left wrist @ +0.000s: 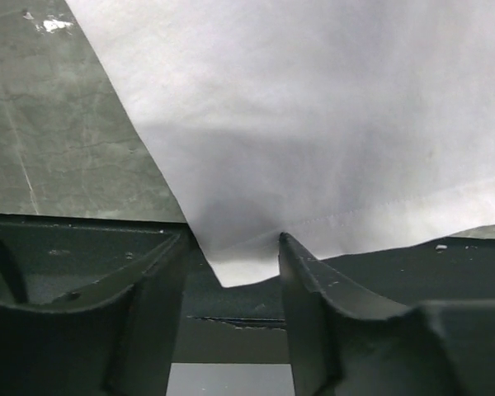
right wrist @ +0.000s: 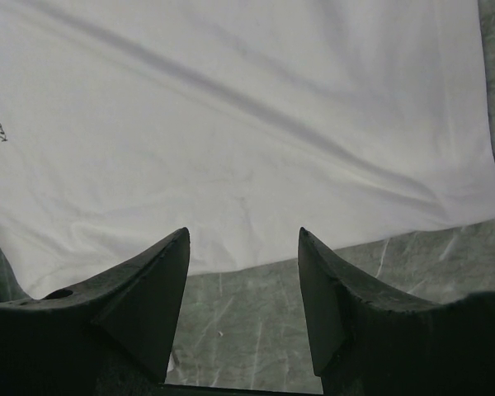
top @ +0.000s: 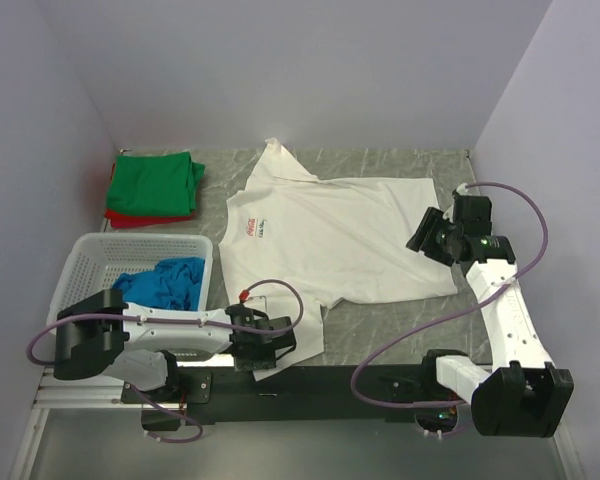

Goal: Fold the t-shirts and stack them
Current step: Flatten the tshirt out, then fold the tshirt

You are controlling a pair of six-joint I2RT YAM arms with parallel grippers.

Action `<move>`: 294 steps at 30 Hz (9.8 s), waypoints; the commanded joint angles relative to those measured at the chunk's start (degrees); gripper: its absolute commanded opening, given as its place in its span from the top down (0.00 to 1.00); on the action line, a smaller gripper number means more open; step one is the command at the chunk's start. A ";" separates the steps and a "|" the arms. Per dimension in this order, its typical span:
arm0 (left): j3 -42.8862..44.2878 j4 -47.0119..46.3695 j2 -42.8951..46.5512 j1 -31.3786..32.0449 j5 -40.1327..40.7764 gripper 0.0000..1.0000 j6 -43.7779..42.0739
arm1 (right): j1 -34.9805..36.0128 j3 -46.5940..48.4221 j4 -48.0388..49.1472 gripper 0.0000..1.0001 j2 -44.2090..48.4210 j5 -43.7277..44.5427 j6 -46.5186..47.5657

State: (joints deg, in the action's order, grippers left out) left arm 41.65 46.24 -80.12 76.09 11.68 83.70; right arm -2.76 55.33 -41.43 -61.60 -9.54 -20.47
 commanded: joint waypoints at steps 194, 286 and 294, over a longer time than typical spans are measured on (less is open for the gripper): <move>51.69 -1.33 -21.49 -65.37 -28.56 1.00 -46.70 | -14.99 5.84 6.45 0.63 -40.88 12.09 1.57; 60.46 4.82 -27.61 -63.26 -33.83 0.99 -52.41 | -9.10 13.65 -5.41 1.00 -29.44 7.08 2.63; 75.94 7.19 -39.40 -64.41 -34.79 0.99 -52.94 | -9.72 24.20 -7.70 1.00 -40.69 8.05 4.91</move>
State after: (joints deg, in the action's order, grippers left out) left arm 111.22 52.45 -117.93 12.43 -21.17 32.47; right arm -12.14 76.27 -48.80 -99.96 -3.20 -17.43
